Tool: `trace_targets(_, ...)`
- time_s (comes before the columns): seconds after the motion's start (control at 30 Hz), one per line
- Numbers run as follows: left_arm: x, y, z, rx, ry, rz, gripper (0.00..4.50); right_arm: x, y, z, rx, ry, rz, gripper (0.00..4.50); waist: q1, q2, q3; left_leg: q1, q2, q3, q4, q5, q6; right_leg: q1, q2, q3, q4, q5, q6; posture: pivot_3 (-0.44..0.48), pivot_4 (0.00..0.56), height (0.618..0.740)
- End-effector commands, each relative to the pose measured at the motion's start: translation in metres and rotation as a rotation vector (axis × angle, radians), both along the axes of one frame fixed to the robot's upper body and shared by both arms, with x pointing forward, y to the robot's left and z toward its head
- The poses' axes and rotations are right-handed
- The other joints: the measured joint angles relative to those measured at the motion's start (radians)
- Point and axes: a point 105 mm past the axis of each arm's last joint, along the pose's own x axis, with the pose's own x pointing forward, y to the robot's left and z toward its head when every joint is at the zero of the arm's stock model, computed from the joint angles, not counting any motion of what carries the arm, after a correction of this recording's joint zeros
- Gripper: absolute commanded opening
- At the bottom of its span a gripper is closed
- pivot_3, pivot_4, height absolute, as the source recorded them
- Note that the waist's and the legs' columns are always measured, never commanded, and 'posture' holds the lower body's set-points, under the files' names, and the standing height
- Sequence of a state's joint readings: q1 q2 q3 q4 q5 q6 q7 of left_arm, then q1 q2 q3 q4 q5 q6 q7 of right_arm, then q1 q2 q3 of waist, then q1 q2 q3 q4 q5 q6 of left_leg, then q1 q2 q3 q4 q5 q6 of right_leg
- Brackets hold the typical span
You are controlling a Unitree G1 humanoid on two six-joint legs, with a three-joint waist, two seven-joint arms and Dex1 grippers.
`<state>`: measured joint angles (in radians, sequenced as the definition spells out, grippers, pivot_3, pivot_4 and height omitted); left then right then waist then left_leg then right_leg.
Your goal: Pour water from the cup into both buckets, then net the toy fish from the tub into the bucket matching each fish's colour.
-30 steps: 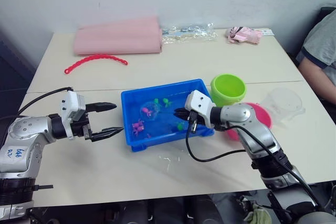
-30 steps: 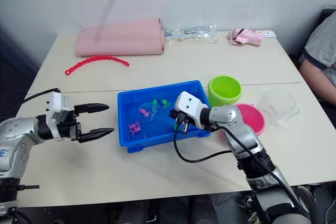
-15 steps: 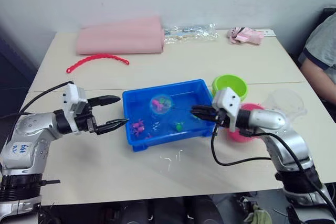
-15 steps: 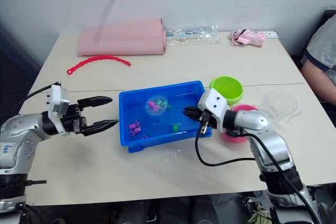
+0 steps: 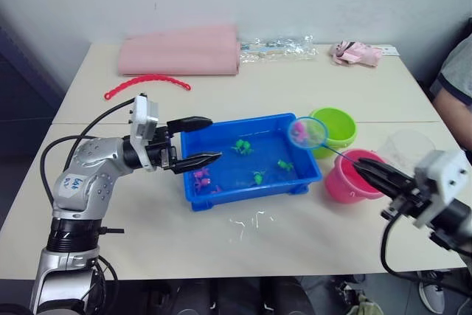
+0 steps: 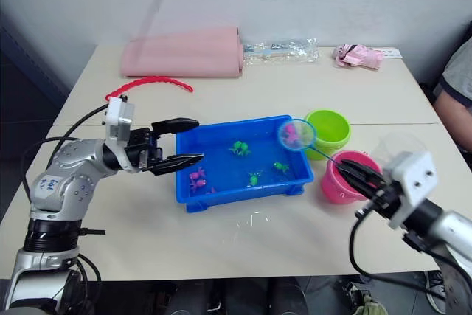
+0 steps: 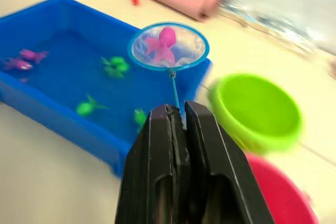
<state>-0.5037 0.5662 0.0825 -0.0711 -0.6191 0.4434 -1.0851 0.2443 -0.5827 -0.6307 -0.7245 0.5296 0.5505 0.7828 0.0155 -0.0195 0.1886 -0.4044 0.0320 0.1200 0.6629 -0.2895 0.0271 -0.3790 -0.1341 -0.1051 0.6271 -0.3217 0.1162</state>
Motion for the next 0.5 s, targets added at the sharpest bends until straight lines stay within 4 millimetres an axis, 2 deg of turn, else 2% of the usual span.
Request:
trace_targets(0.03, -0.001, -0.013, 0.002, 0.013, -0.026, -0.057, 4.48, -0.022, -0.023, 0.013, -0.054, -0.104, -0.118, 0.0, 0.001, 0.0, 0.0, 0.0, 0.0, 0.0, 0.0, 0.0, 0.0, 0.0, 0.0, 0.0, 0.0, 0.0, 0.0, 0.0, 0.15, 0.74)
trace_targets(0.13, -0.001, -0.019, -0.001, 0.018, -0.023, -0.088, 4.48, -0.034, -0.038, 0.009, -0.126, -0.123, -0.187, 0.0, 0.002, 0.0, 0.0, 0.001, 0.0, 0.0, 0.0, 0.0, 0.0, 0.0, 0.0, 0.001, -0.002, 0.0, 0.0, 0.0, 0.15, 0.74)
trace_targets(0.3, 0.001, -0.026, -0.003, 0.015, -0.022, -0.116, 4.48, -0.047, -0.056, -0.01, -0.32, -0.113, -0.225, 0.0, 0.001, 0.001, 0.0, 0.003, 0.0, 0.001, 0.0, 0.0, 0.0, 0.0, 0.001, 0.002, -0.002, 0.0, 0.0, 0.0, 0.15, 0.74)
trace_targets(0.43, 0.001, -0.029, -0.003, 0.007, -0.022, -0.125, 4.48, -0.047, -0.081, -0.022, -0.58, -0.147, -0.292, 0.0, 0.002, 0.001, 0.0, 0.003, -0.001, 0.0, 0.001, 0.0, 0.0, 0.001, 0.0, 0.002, -0.002, 0.0, 0.0, 0.0, 0.15, 0.74)
trace_targets(0.5, 0.001, -0.029, -0.003, 0.01, -0.028, -0.126, 4.48, -0.046, -0.092, -0.021, -0.734, -0.188, -0.333, 0.0, 0.001, 0.001, 0.0, 0.003, -0.001, 0.001, 0.001, 0.0, 0.0, 0.001, 0.0, 0.002, -0.002, 0.0, 0.0, 0.0, 0.15, 0.74)
